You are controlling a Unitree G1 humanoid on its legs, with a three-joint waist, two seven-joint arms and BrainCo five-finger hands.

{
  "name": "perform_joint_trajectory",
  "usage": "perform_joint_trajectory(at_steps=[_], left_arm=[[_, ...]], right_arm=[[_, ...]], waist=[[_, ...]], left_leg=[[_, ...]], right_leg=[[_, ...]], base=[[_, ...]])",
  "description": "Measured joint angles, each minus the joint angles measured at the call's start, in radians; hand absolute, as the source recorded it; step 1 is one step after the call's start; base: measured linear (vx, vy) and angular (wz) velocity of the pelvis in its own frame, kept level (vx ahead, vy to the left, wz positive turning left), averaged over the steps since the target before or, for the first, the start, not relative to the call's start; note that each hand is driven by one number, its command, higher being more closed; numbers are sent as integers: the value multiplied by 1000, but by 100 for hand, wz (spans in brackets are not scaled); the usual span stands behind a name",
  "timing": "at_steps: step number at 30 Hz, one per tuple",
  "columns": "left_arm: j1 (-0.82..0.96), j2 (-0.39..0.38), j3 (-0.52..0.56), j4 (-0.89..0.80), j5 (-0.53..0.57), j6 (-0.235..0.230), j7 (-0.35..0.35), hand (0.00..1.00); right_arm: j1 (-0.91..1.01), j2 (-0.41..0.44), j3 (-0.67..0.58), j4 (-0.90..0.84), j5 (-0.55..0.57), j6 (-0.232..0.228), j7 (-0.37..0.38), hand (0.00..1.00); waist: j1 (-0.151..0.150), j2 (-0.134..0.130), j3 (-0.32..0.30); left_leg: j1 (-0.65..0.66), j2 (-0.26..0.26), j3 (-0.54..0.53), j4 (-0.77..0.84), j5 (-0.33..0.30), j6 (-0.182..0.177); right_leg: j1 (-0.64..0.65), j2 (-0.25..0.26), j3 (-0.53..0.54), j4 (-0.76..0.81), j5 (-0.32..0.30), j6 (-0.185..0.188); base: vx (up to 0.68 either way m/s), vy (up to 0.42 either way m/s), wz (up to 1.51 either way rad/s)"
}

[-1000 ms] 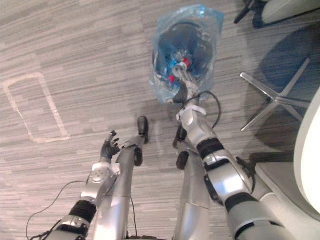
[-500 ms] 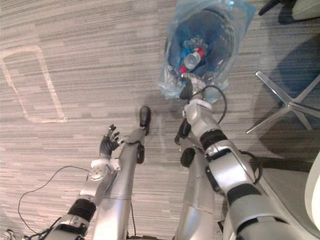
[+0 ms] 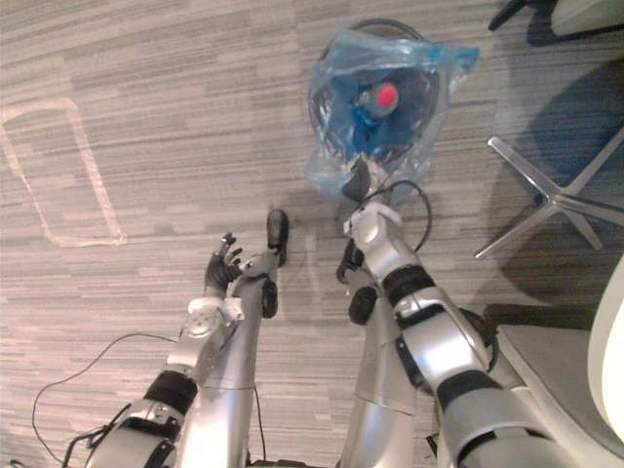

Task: Gather rubbish on tea table into small bin, then transfer packed bag to large trash can.

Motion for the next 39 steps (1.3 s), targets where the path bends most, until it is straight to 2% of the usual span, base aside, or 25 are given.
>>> perform_joint_trajectory(at_steps=[7,11,15,19,21,25,29,37,39], left_arm=[[12,-5,18,37,59,29,-4,0],[48,-9,37,55,83,48,-9,0],[111,-15,57,64,113,65,-10,0],[163,-15,57,106,140,74,-14,0],[198,-15,54,136,150,80,-31,0],[237,-13,45,230,186,90,-38,0],[248,6,46,293,209,99,-56,0],[314,27,44,276,228,107,-72,0],[337,35,15,196,227,106,-73,0]], right_arm=[[143,64,-52,-217,50,-11,-2,100],[236,102,-76,-362,89,-28,-2,100],[348,116,-74,-497,98,-36,10,100],[452,123,-70,-595,118,-41,42,100],[516,141,-68,-640,122,-51,64,100],[601,154,-60,-636,158,-69,103,100],[613,153,-75,-630,167,-77,141,100],[673,146,-78,-630,206,-80,201,100],[675,144,-75,-630,227,-88,217,100]], waist=[[-7,-7,-3],[-22,-13,-7],[-29,-48,-31],[-45,-70,-59],[-49,-87,-100],[-53,-90,-181],[-58,-90,-202],[-68,-89,-282],[-69,-89,-305]], left_leg=[[138,57,55,-41,6,6],[270,62,64,-91,6,6],[418,65,86,-157,12,-4],[555,74,98,-224,11,-5],[629,72,117,-275,13,-7],[767,57,129,-408,41,-14],[887,52,140,-505,67,-18],[1040,26,167,-604,85,-14],[1057,20,173,-634,98,-10]], right_leg=[[144,29,-8,-71,10,4],[276,45,-8,-135,28,-2],[412,62,6,-212,38,6],[559,88,9,-317,60,18],[622,96,23,-367,69,23],[746,115,45,-492,108,35],[871,140,65,-624,164,41],[1028,144,113,-775,232,67],[1041,141,126,-809,254,72]], base=[[-49,-24,-7],[19,-8,-8],[75,0,-12],[92,2,-13],[124,-15,-18],[142,-14,-13],[103,-4,-15],[37,44,-15],[-47,36,-13]])
